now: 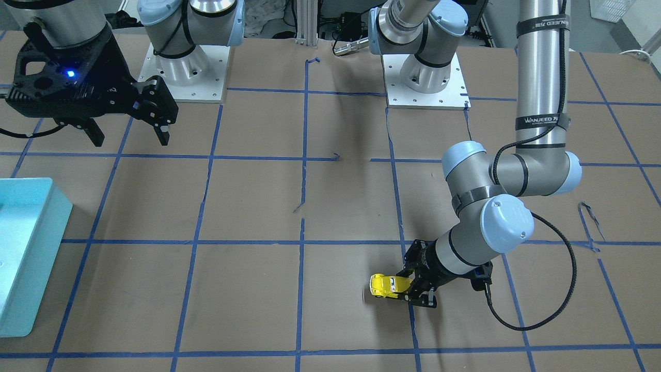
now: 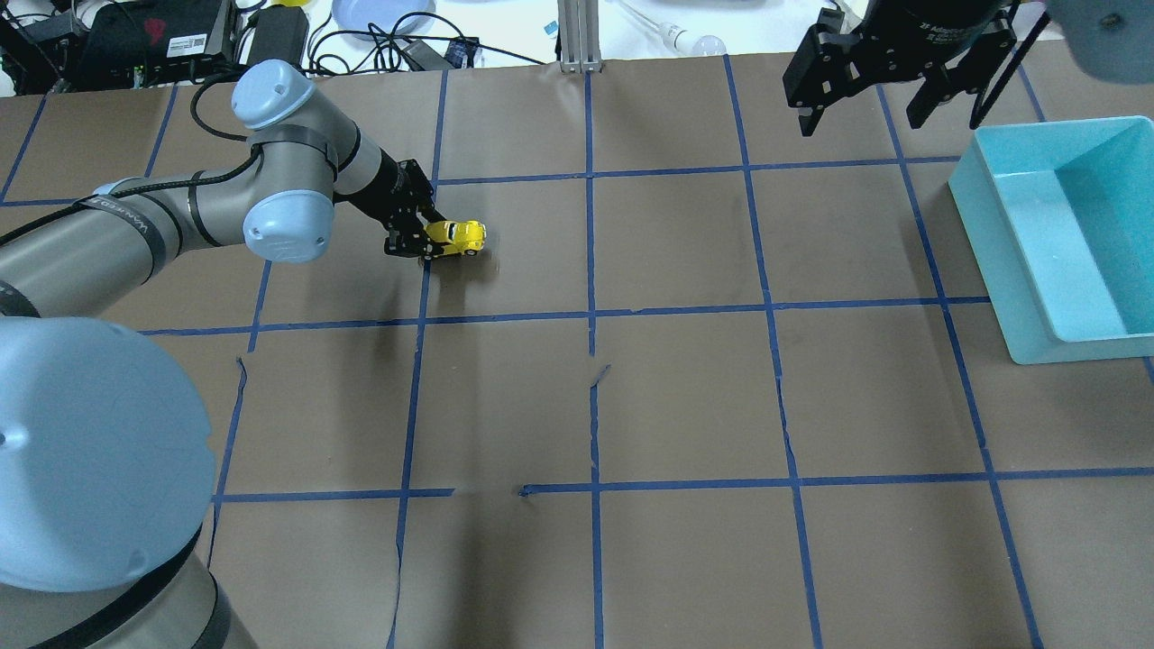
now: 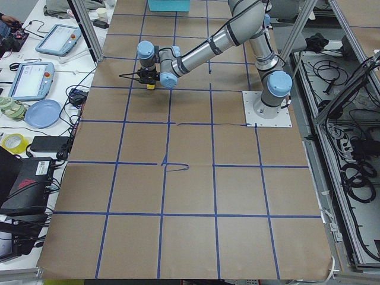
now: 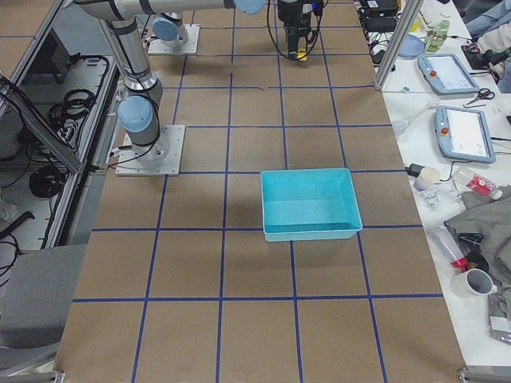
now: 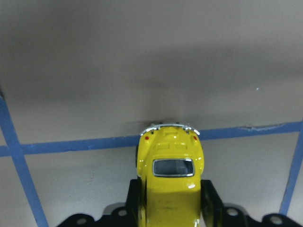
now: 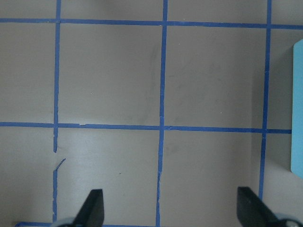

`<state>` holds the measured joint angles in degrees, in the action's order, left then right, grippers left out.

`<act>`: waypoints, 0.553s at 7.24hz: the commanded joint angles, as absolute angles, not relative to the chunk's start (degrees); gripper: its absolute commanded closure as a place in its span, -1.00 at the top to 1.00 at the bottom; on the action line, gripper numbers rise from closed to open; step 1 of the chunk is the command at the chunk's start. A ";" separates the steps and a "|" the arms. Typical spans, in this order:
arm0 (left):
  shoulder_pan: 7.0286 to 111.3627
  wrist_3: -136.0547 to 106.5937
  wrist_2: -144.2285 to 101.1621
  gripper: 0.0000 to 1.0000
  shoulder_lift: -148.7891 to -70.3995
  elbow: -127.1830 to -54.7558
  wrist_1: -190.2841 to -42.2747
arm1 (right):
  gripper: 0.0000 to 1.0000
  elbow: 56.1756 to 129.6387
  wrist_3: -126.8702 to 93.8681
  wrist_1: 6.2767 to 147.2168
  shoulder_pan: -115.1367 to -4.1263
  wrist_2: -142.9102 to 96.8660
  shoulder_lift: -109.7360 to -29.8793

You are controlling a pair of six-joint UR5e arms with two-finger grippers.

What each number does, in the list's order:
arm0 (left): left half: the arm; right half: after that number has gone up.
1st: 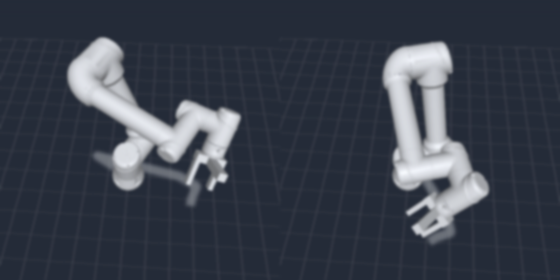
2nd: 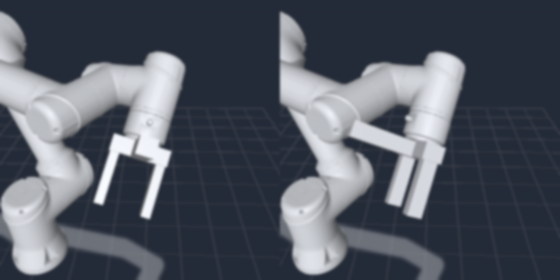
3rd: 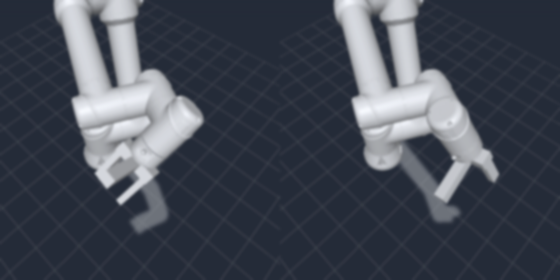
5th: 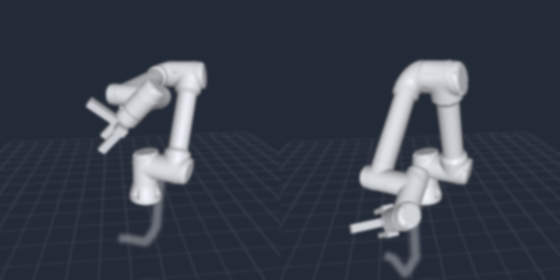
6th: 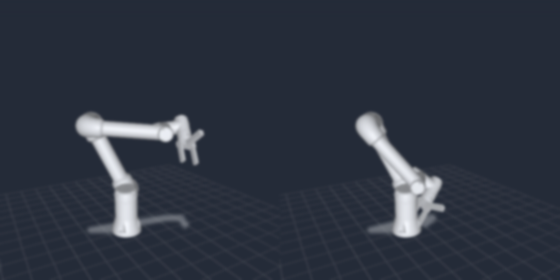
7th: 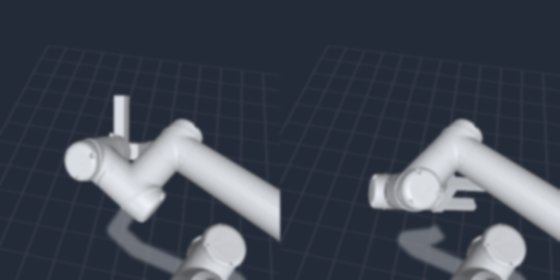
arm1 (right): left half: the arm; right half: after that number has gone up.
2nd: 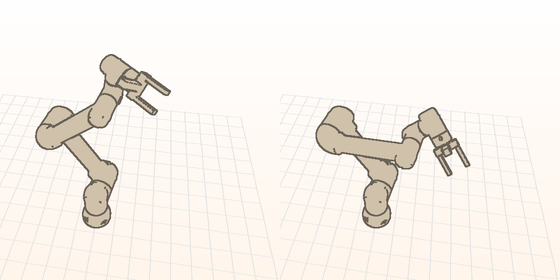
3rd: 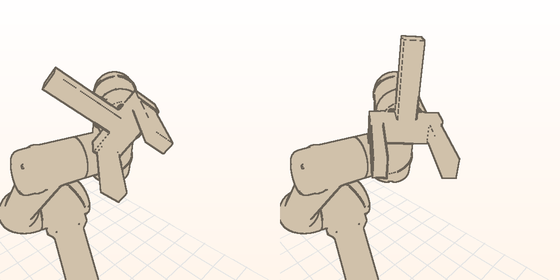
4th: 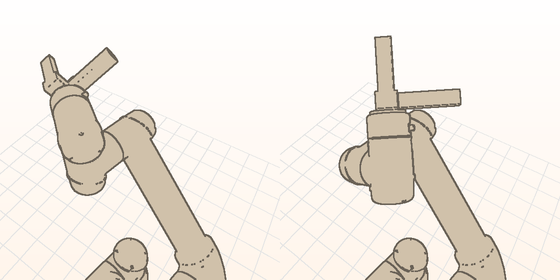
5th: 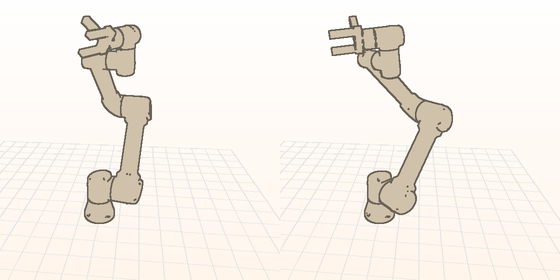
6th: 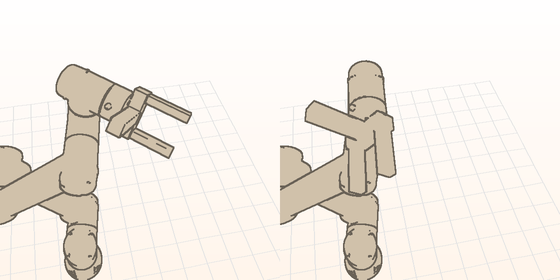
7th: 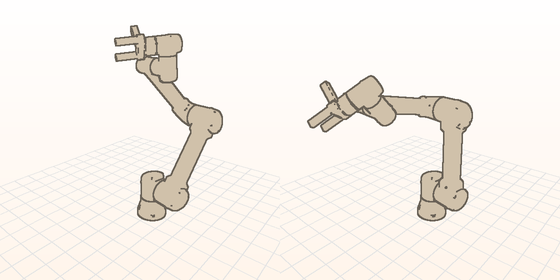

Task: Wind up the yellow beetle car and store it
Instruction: 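Push the held car forward along the table with the left gripper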

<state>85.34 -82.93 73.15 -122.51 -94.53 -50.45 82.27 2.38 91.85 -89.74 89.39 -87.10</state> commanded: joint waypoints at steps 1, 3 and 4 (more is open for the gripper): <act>84.99 -83.06 73.92 -1.00 -123.31 -94.22 -50.45 | 1.00 82.27 2.37 91.76 -89.74 89.38 -87.10; 84.55 -83.59 79.32 -1.00 -123.66 -93.78 -50.54 | 1.00 82.27 2.37 91.84 -89.74 89.38 -87.01; 84.12 -83.32 80.32 -1.00 -123.66 -93.43 -50.45 | 1.00 82.27 2.46 91.85 -89.74 89.38 -87.10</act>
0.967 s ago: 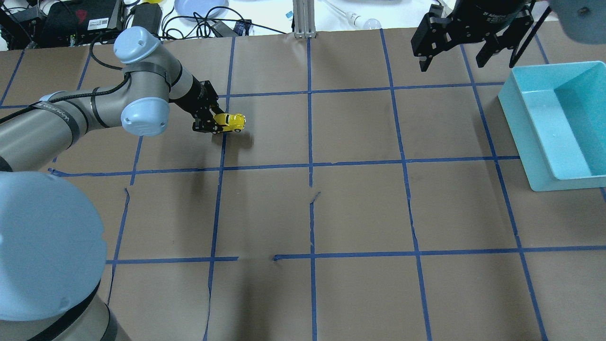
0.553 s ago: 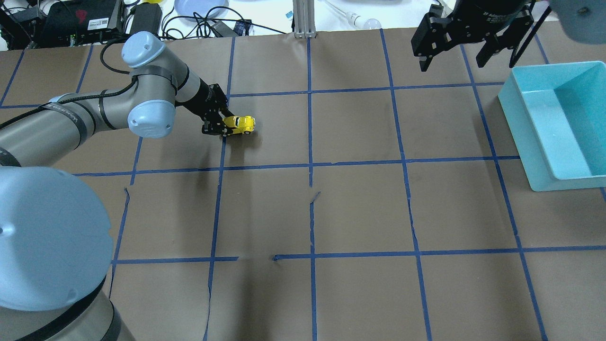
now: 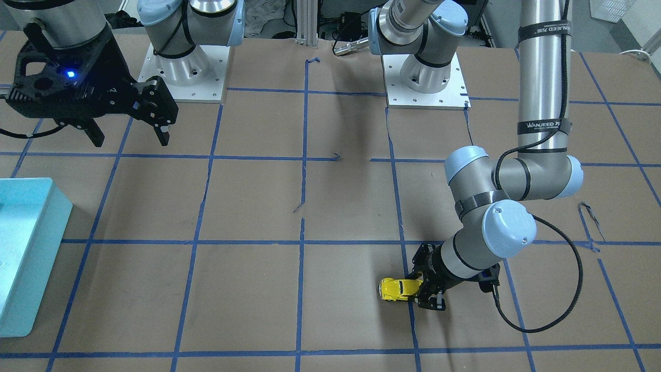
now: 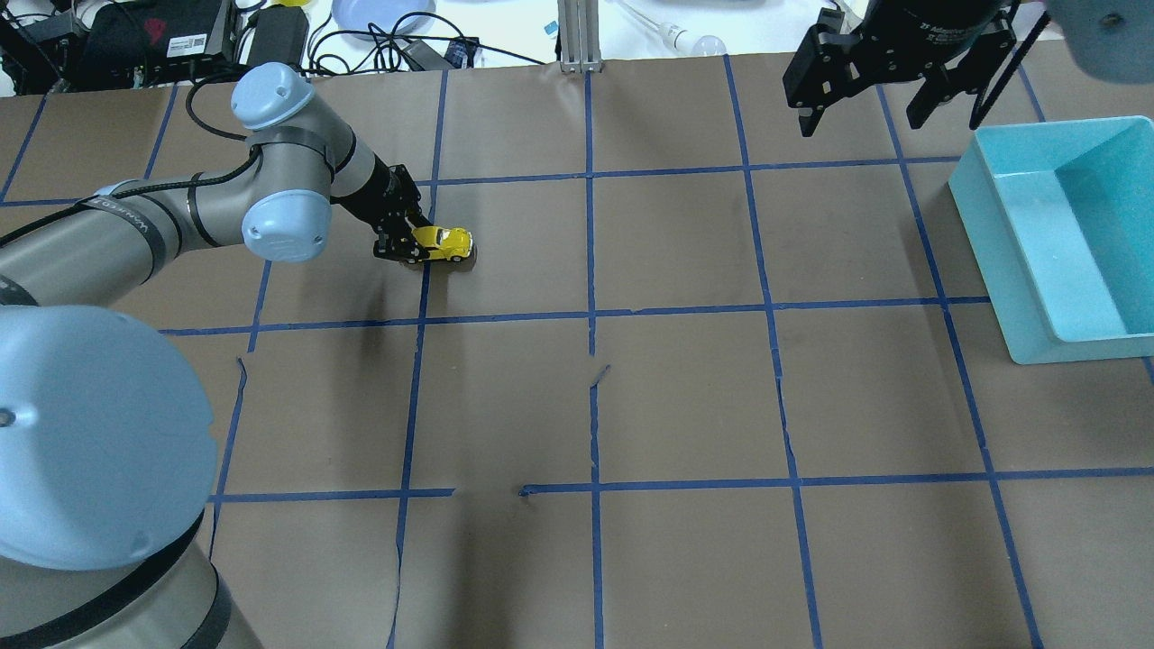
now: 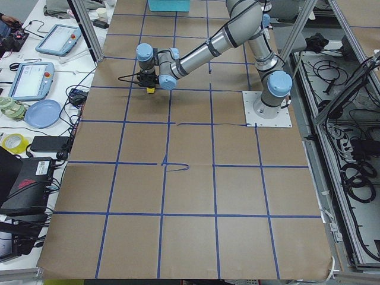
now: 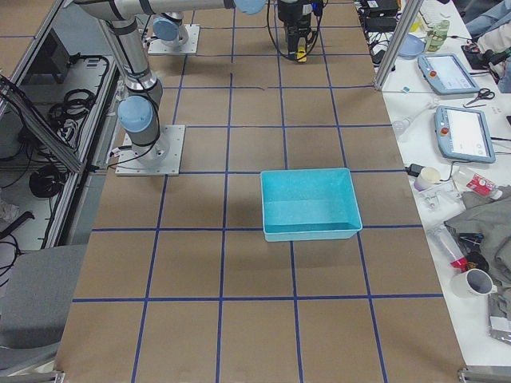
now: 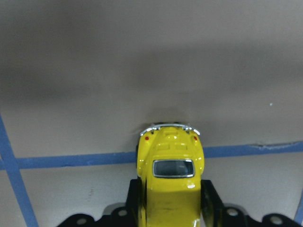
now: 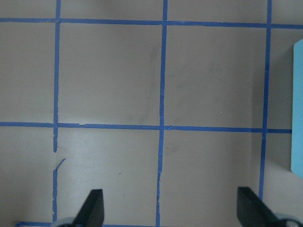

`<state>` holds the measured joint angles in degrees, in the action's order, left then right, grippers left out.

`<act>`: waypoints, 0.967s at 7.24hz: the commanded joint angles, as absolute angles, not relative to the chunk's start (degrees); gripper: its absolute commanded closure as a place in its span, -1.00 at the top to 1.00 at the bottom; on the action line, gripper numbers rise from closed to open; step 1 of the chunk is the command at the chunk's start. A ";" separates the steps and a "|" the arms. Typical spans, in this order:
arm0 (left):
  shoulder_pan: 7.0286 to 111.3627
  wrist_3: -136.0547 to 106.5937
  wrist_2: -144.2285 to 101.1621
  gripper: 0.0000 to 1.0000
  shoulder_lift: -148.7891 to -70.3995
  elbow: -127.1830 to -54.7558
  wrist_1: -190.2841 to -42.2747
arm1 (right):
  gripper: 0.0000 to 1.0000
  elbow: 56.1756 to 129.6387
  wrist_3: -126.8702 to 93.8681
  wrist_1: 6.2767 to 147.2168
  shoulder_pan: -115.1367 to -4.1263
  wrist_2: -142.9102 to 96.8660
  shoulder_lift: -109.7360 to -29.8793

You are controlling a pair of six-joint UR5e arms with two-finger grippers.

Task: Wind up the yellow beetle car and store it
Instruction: 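Drag the car back toward the robot with the left gripper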

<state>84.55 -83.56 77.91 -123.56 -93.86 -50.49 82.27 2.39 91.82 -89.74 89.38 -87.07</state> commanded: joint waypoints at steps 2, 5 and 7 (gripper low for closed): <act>81.49 -81.66 80.16 -1.00 -123.66 -93.08 -50.54 | 1.00 82.27 2.46 91.85 -89.74 89.38 -87.01; 79.02 -75.96 84.70 -1.00 -123.84 -93.51 -50.71 | 1.00 82.27 2.46 91.85 -89.74 89.38 -87.10; 76.13 -72.97 85.60 -1.00 -124.01 -93.43 -50.54 | 1.00 82.27 2.46 91.85 -89.74 89.38 -87.10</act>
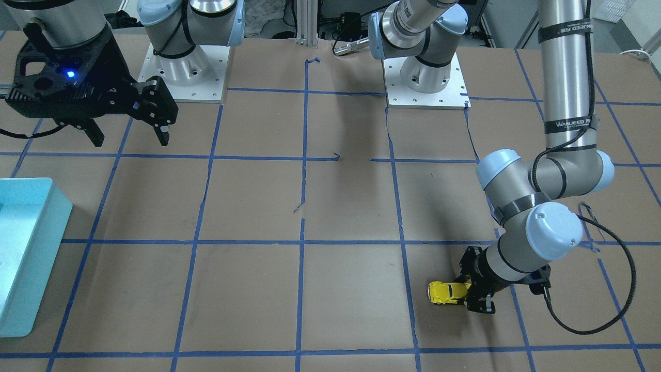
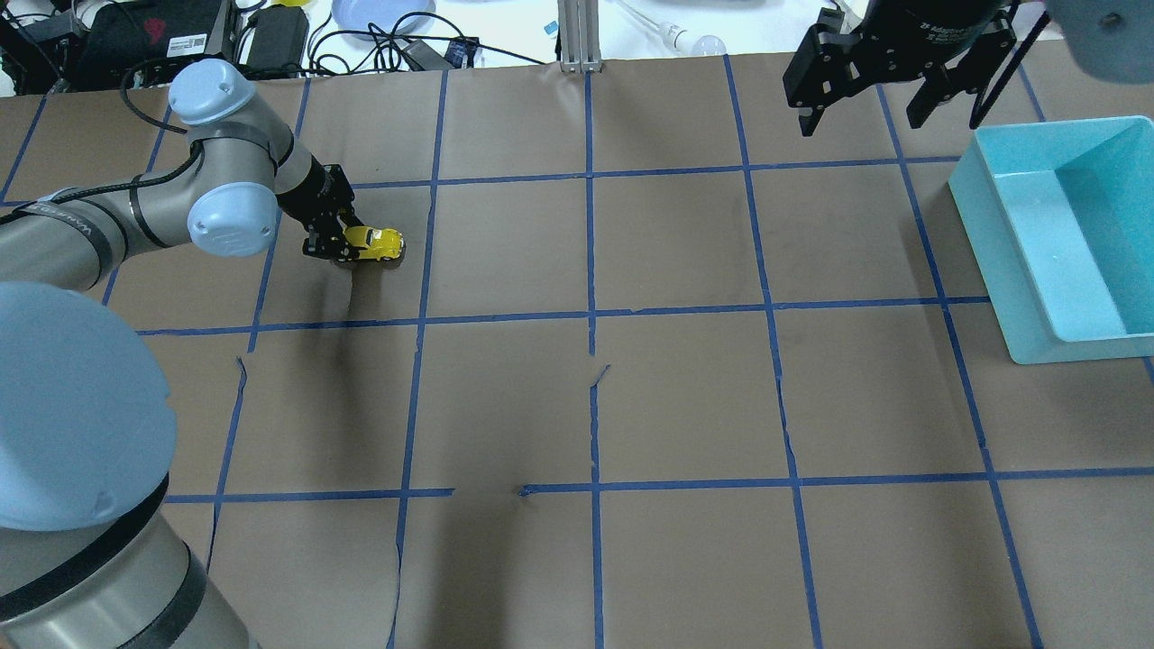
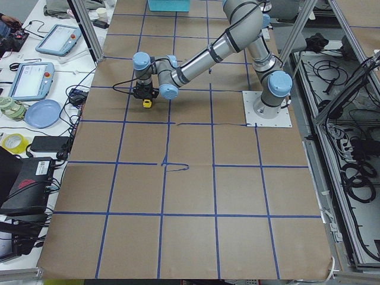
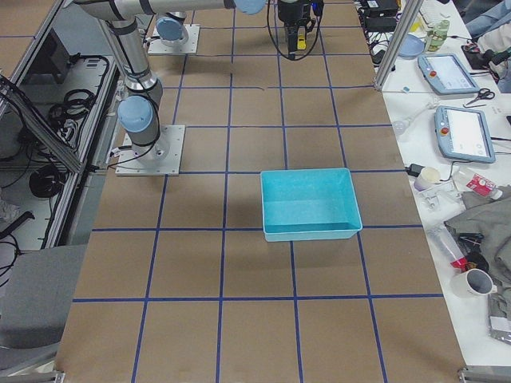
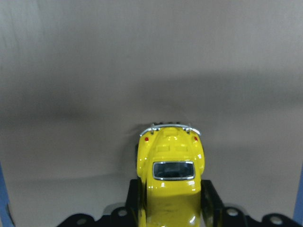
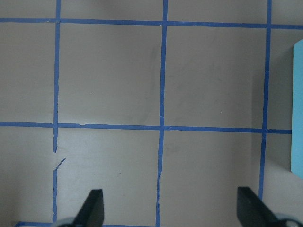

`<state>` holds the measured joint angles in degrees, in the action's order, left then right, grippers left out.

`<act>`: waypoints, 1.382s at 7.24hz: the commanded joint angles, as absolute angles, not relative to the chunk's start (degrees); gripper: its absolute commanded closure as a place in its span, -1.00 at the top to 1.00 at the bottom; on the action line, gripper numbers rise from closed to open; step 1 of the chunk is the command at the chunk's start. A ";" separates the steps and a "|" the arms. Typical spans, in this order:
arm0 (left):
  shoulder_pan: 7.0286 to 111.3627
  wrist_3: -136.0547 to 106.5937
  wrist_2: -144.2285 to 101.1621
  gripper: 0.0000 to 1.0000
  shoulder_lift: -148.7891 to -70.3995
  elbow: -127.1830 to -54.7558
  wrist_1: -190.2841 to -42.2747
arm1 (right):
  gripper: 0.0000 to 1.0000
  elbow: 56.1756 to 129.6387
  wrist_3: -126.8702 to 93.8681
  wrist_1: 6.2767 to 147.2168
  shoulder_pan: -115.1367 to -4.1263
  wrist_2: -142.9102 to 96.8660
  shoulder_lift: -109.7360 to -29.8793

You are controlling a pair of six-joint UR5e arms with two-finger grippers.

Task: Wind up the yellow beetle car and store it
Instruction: 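Drag the car back toward the robot with the left gripper, then open the left gripper and raise it, letting the car roll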

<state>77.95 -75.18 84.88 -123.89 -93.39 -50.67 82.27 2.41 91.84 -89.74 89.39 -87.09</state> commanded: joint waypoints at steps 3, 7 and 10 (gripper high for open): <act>72.96 -70.84 86.75 -1.00 -124.45 -93.16 -50.54 | 1.00 82.27 2.46 91.85 -89.74 89.38 -87.10; 74.44 -71.37 85.25 1.00 -122.09 -93.34 -50.45 | 1.00 82.27 2.46 91.84 -89.74 89.38 -87.10; 77.52 -65.18 85.43 1.00 -117.70 -93.08 -50.71 | 1.00 82.27 2.46 91.85 -89.74 89.38 -87.10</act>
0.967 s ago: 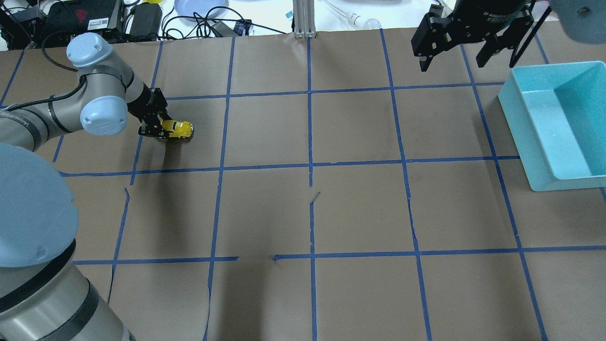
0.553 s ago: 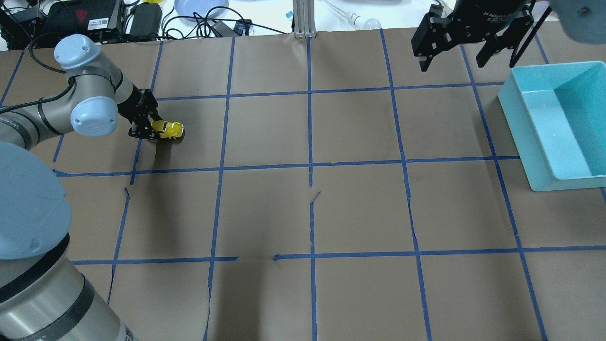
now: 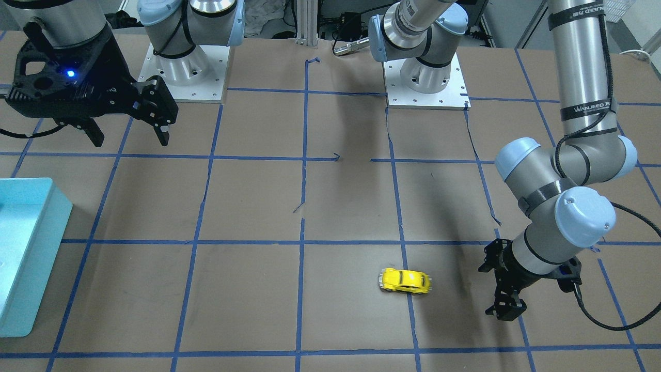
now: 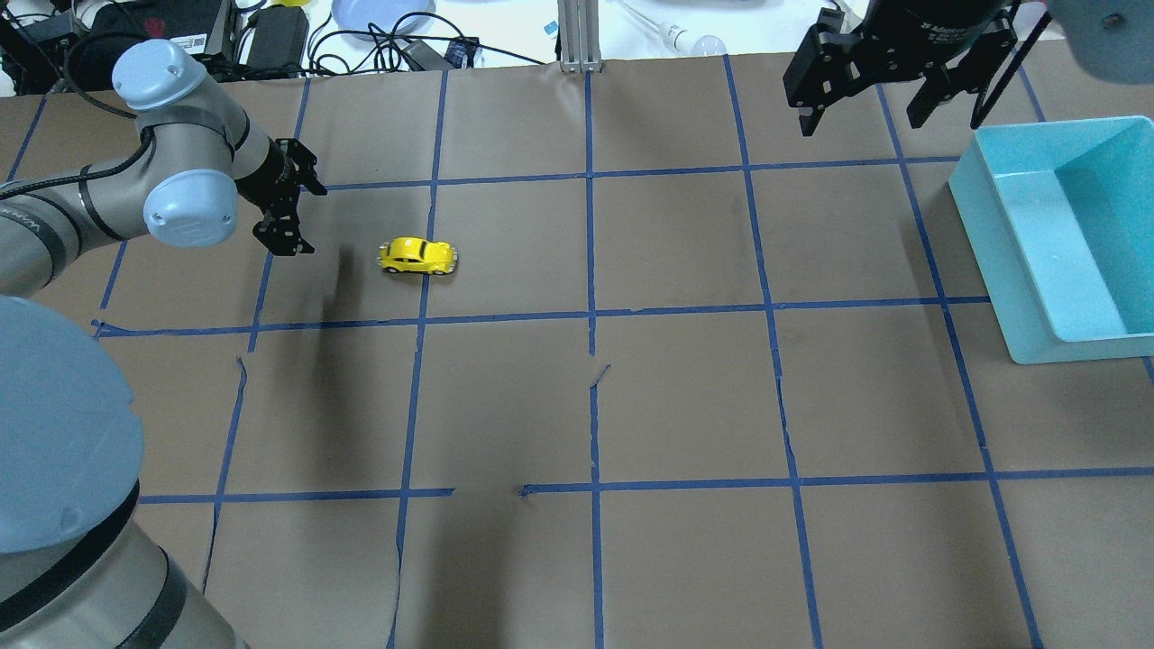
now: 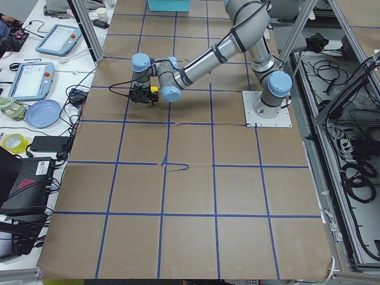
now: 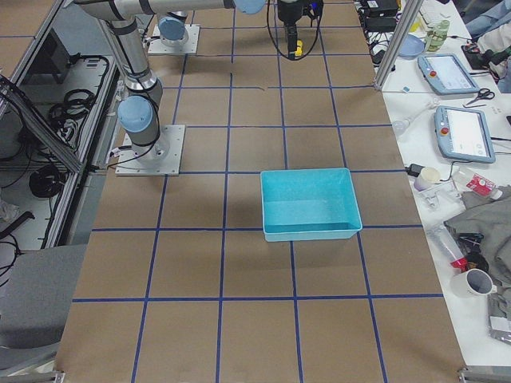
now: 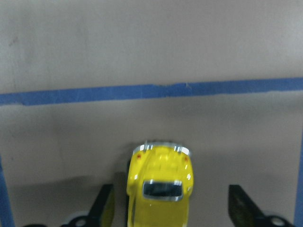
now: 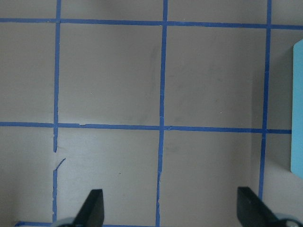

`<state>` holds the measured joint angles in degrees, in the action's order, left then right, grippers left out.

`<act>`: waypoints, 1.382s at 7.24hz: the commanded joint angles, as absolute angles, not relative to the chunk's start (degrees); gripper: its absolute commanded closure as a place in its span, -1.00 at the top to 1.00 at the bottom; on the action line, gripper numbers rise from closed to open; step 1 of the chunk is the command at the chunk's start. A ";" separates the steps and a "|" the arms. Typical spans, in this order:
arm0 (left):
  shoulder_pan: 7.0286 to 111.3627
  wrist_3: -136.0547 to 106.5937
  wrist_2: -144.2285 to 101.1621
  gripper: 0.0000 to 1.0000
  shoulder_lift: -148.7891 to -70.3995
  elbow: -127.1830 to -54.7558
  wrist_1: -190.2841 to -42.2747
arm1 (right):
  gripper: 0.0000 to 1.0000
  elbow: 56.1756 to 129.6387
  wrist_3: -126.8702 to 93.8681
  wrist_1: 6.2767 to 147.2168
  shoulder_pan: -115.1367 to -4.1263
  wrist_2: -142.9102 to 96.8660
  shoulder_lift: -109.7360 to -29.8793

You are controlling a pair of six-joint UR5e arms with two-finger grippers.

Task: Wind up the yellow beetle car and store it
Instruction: 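Open the left gripper and raise it, letting the car roll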

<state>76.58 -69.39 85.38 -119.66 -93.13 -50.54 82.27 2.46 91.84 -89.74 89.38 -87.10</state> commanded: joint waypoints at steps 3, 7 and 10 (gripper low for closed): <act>77.70 -36.26 91.44 1.00 -110.93 -86.09 -68.48 | 1.00 82.27 2.46 91.76 -89.74 89.38 -87.10; 77.70 -13.05 94.90 1.00 -106.18 -79.46 -83.21 | 1.00 82.27 2.46 91.76 -89.74 89.38 -87.10; 77.87 -4.13 95.98 1.00 -103.19 -79.98 -83.49 | 1.00 82.35 8.48 91.76 -89.56 87.90 -86.49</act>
